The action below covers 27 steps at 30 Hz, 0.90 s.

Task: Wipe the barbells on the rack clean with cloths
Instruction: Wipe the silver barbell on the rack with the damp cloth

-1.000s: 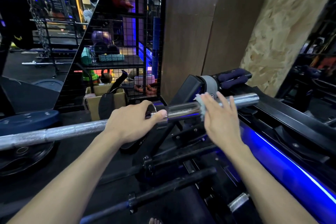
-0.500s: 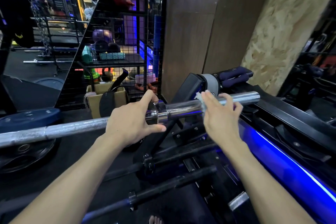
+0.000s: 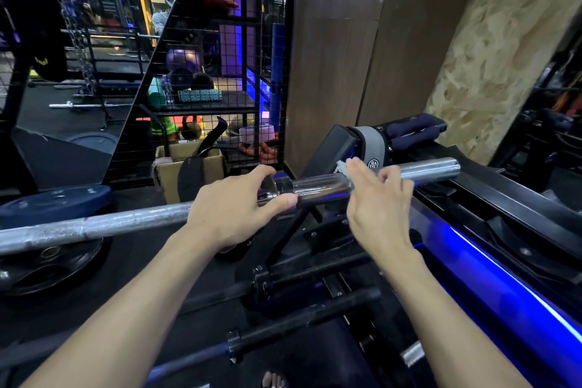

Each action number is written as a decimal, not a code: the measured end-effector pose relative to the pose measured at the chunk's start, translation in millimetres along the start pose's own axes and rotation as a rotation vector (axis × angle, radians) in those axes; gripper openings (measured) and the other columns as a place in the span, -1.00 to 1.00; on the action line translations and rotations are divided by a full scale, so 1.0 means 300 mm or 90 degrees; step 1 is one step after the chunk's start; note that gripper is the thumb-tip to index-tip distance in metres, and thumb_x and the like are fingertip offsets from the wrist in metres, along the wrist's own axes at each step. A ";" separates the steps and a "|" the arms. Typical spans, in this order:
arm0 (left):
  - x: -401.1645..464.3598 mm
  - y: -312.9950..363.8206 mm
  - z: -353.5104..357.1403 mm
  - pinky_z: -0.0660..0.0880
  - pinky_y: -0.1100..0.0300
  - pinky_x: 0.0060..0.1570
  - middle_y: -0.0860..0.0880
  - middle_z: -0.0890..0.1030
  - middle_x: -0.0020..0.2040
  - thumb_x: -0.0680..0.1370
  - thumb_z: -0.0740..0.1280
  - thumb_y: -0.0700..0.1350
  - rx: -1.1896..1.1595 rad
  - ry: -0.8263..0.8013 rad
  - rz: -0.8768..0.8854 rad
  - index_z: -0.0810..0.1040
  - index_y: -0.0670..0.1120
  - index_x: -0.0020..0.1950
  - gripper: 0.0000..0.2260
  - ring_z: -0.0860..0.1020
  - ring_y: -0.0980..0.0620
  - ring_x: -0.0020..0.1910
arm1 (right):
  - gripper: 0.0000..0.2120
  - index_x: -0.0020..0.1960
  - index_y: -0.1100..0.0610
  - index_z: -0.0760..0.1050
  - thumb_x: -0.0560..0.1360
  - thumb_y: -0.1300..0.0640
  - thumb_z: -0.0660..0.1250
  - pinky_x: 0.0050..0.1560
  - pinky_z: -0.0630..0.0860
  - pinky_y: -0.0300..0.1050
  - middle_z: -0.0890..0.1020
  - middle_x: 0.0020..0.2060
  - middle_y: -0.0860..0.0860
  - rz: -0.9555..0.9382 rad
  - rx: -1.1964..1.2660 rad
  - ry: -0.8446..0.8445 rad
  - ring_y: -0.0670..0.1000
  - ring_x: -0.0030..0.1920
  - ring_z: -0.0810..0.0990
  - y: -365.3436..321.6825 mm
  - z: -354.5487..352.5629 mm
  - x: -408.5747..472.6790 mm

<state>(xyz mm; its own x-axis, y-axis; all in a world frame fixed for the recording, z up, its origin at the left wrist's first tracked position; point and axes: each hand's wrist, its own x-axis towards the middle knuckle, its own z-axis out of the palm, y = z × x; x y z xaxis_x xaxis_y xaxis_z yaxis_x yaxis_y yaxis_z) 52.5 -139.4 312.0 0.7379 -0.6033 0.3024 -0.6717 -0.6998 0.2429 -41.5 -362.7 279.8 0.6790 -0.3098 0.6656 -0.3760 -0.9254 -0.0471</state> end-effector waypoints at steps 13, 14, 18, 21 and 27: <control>-0.028 0.031 -0.006 0.38 0.09 -0.26 0.17 0.48 -0.15 0.39 0.34 0.49 0.022 0.029 -0.002 0.20 0.26 0.31 -0.37 0.43 0.02 -0.21 | -0.52 0.31 -0.10 0.40 0.47 0.29 0.24 -0.13 0.15 0.00 0.57 0.10 -0.15 0.006 0.078 0.006 0.05 -0.14 0.30 0.069 -0.001 0.008; -0.028 0.033 -0.005 0.39 0.09 -0.27 0.17 0.48 -0.14 0.39 0.35 0.48 0.023 0.029 -0.003 0.19 0.26 0.30 -0.37 0.43 0.02 -0.21 | -0.52 0.32 -0.07 0.42 0.47 0.31 0.25 -0.12 0.15 -0.01 0.57 0.21 -0.14 0.024 0.075 0.014 0.05 -0.14 0.27 0.069 -0.001 0.009; -0.032 0.033 -0.006 0.37 0.09 -0.27 0.18 0.48 -0.13 0.39 0.36 0.47 0.027 0.034 0.004 0.17 0.25 0.27 -0.38 0.43 0.01 -0.23 | -0.51 0.34 -0.01 0.46 0.44 0.28 0.24 -0.09 0.30 0.01 0.48 0.40 -0.12 -0.073 0.166 0.010 0.05 -0.10 0.33 -0.107 0.000 -0.037; -0.032 0.030 -0.008 0.41 0.10 -0.28 0.18 0.49 -0.13 0.39 0.35 0.47 0.034 0.035 0.007 0.17 0.25 0.28 -0.37 0.45 0.02 -0.23 | -0.50 0.43 0.06 0.47 0.49 0.19 0.18 -0.12 0.29 -0.02 0.51 0.42 -0.08 -0.166 0.171 0.017 0.04 -0.10 0.36 -0.156 0.010 -0.058; -0.033 0.026 -0.011 0.47 0.08 -0.27 0.15 0.52 -0.16 0.39 0.36 0.48 0.026 0.028 0.008 0.16 0.26 0.27 -0.38 0.52 -0.01 -0.21 | -0.55 0.36 0.00 0.50 0.52 0.28 0.26 -0.08 0.21 0.00 0.60 0.19 -0.13 0.000 0.096 0.011 0.06 -0.10 0.31 0.087 0.017 0.037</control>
<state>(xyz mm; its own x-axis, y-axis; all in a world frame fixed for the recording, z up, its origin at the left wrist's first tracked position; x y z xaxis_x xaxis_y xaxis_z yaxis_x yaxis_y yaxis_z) 39.6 -137.7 313.9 0.7251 -0.5960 0.3452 -0.6774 -0.7075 0.2014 -40.6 -391.5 282.3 0.6673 -0.3076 0.6783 -0.2761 -0.9480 -0.1582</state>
